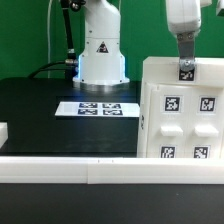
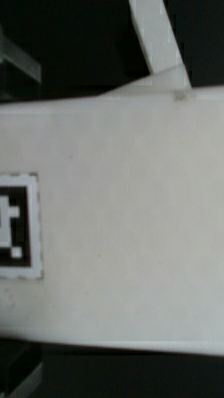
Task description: Assemble cabinet
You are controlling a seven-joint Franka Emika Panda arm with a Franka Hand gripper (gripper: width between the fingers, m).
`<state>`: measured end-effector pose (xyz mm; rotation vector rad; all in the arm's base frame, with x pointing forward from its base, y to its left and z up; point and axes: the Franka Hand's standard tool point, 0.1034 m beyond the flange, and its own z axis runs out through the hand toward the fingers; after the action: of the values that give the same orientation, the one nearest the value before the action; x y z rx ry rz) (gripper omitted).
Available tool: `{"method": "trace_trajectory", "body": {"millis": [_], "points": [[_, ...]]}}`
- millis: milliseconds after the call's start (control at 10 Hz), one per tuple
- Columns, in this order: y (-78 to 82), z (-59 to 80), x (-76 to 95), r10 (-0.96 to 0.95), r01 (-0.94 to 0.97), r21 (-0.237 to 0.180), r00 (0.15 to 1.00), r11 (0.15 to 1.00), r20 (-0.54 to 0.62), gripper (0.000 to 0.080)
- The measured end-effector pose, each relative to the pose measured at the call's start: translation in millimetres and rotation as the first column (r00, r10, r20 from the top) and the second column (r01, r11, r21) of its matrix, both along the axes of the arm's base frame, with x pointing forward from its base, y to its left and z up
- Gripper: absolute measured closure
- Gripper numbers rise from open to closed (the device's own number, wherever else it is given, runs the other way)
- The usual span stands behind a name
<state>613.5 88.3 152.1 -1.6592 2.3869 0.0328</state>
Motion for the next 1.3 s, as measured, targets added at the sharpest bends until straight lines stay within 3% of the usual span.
{"method": "trace_trajectory", "body": {"millis": [100, 300, 600, 900, 1300], "points": [[0.4, 0.5, 0.1, 0.035, -0.035, -0.005, 0.999, 0.999, 0.006, 0.0061], [2.7, 7.3, 2.0, 0.052, -0.052, 0.017, 0.998, 0.998, 0.025, 0.0013], [5.9, 25.1, 6.5, 0.072, -0.075, 0.046, 0.995, 0.996, 0.064, 0.0002], [7.3, 20.6, 4.5, 0.145, -0.147, 0.027, 0.987, 0.989, 0.063, 0.0002], [19.5, 23.0, 2.0, 0.631, -0.628, -0.064, 0.775, 0.775, 0.037, 0.0002]]}}
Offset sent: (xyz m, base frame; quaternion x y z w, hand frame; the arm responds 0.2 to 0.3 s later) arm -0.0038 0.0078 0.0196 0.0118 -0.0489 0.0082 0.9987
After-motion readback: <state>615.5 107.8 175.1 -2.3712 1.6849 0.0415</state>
